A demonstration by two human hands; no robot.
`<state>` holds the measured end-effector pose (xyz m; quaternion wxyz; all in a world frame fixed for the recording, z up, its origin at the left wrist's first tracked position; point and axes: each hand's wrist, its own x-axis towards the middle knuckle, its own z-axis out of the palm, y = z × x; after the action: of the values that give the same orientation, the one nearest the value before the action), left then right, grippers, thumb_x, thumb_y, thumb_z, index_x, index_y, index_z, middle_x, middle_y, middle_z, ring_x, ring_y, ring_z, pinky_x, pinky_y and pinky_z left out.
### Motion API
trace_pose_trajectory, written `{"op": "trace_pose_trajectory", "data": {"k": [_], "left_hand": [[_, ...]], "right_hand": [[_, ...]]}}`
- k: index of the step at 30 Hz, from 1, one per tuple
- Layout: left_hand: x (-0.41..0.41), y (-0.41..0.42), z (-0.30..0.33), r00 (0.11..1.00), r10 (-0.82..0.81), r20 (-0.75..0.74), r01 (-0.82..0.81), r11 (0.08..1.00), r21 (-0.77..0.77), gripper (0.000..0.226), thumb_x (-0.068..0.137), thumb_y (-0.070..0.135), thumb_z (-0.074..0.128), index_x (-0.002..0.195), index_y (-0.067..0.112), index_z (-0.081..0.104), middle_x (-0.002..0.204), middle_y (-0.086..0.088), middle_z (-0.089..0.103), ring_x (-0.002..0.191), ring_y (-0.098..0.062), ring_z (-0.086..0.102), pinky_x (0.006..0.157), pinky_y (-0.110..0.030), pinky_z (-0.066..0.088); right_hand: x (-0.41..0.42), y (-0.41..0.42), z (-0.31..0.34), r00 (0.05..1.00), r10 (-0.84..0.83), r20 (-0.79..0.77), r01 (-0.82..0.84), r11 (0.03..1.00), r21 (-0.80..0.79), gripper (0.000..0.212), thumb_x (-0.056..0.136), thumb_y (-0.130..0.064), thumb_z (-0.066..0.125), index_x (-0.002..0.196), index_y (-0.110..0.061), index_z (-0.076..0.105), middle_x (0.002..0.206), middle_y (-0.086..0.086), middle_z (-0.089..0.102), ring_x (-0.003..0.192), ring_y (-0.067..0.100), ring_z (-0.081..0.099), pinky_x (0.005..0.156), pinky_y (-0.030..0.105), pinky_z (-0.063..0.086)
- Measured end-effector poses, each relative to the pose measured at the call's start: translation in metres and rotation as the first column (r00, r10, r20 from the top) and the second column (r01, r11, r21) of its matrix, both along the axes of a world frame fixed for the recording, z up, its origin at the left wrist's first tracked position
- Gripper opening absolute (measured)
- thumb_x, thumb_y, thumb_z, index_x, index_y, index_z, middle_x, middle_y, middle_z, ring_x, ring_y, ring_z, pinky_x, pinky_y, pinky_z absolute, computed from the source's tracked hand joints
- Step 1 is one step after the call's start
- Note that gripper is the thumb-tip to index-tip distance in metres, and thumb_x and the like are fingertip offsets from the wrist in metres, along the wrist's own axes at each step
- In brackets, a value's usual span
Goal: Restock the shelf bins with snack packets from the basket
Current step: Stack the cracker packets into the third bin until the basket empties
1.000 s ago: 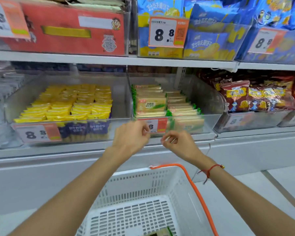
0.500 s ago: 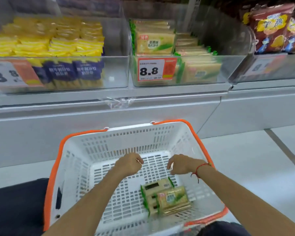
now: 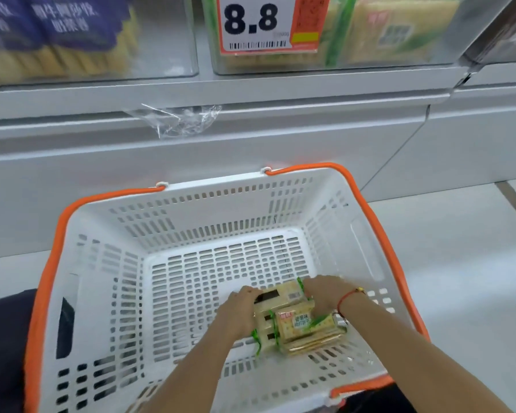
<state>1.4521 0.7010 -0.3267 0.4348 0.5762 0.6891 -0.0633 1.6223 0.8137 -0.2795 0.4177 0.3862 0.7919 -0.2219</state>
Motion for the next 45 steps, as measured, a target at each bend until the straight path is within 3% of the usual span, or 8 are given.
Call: {"op": "trace_pose_trajectory", "data": {"k": [6,10,16,20,27,34,40,45], "left_hand": [[-0.008,0.002,0.0,0.987,-0.095,-0.13,0.112,0.985,0.132,0.049,0.096,0.024,0.047,0.143,0.027,0.033,0.137,0.002,0.047,0.121,-0.022,0.044,0.09,-0.035,0.041],[-0.02,0.01,0.013,0.987,0.157,0.026,-0.158,0.985,0.074,0.031,0.102,0.034,0.034,0.129,0.026,0.048,0.088,0.0,0.061,0.072,-0.017,0.052,0.067,-0.03,0.041],[-0.043,0.026,0.059,0.558,0.736,0.384,-0.7,0.666,-0.258,0.024,0.097,0.023,0.047,0.1,0.008,0.065,0.105,-0.008,0.065,0.078,-0.014,0.06,0.077,-0.027,0.043],[-0.056,0.027,0.098,0.518,0.735,0.437,-0.697,0.659,-0.283,0.019,0.1,0.018,0.043,0.093,0.009,0.058,0.097,-0.01,0.064,0.052,-0.009,0.067,0.066,-0.024,0.05],[-0.079,0.022,0.152,0.572,0.605,0.553,-0.623,0.76,-0.187,0.026,0.097,0.03,0.046,0.09,0.014,0.065,0.084,-0.007,0.072,0.075,-0.02,0.068,0.072,-0.029,0.054],[-0.094,0.008,0.158,0.135,0.68,0.721,-0.655,0.607,-0.45,0.035,0.098,0.032,0.039,0.115,0.006,0.057,0.11,-0.016,0.059,0.087,-0.025,0.063,0.071,-0.036,0.056],[-0.092,0.002,0.169,0.242,0.66,0.711,-0.615,0.671,-0.414,0.059,0.095,0.063,0.025,0.114,0.025,0.064,0.109,0.0,0.069,0.094,-0.013,0.062,0.08,-0.031,0.045],[-0.095,0.003,0.167,0.23,0.684,0.692,-0.615,0.653,-0.441,0.081,0.08,0.081,0.028,0.116,0.018,0.066,0.113,-0.01,0.07,0.108,-0.024,0.064,0.091,-0.039,0.048]], "right_hand": [[-0.005,0.017,-0.003,0.983,-0.104,-0.153,0.082,0.986,-0.146,0.042,0.08,-0.032,0.074,0.117,-0.019,0.061,0.137,0.002,0.047,0.12,0.023,0.05,0.099,0.036,0.043],[-0.013,0.025,0.01,0.944,-0.199,-0.262,0.147,0.968,-0.205,0.038,0.084,-0.029,0.07,0.119,-0.018,0.059,0.14,0.004,0.043,0.125,0.025,0.045,0.102,0.036,0.038],[-0.016,0.037,0.058,0.838,-0.326,-0.438,0.226,0.937,-0.265,0.028,0.087,-0.027,0.067,0.113,-0.023,0.058,0.116,-0.003,0.044,0.113,0.014,0.043,0.089,0.026,0.033],[-0.024,0.052,0.101,0.784,-0.354,-0.511,0.238,0.93,-0.28,0.02,0.089,-0.026,0.066,0.106,-0.025,0.056,0.102,-0.007,0.047,0.088,0.006,0.05,0.075,0.021,0.04],[-0.038,0.04,0.142,0.574,-0.48,-0.664,0.337,0.877,-0.342,0.019,0.09,-0.024,0.064,0.107,-0.021,0.058,0.097,-0.01,0.055,0.093,0.012,0.054,0.071,0.011,0.045],[-0.045,0.023,0.151,0.536,-0.424,-0.73,0.32,0.902,-0.289,0.035,0.084,-0.034,0.069,0.118,-0.033,0.059,0.122,-0.009,0.049,0.115,0.011,0.045,0.099,0.028,0.042],[-0.065,0.012,0.162,0.597,-0.444,-0.668,0.319,0.896,-0.31,0.044,0.087,-0.038,0.065,0.128,-0.023,0.057,0.114,-0.006,0.056,0.102,0.008,0.052,0.068,0.008,0.042],[-0.075,0.013,0.157,0.592,-0.441,-0.674,0.306,0.897,-0.318,0.032,0.082,-0.031,0.073,0.111,-0.02,0.069,0.107,-0.008,0.064,0.097,0.004,0.055,0.075,0.01,0.045]]}}
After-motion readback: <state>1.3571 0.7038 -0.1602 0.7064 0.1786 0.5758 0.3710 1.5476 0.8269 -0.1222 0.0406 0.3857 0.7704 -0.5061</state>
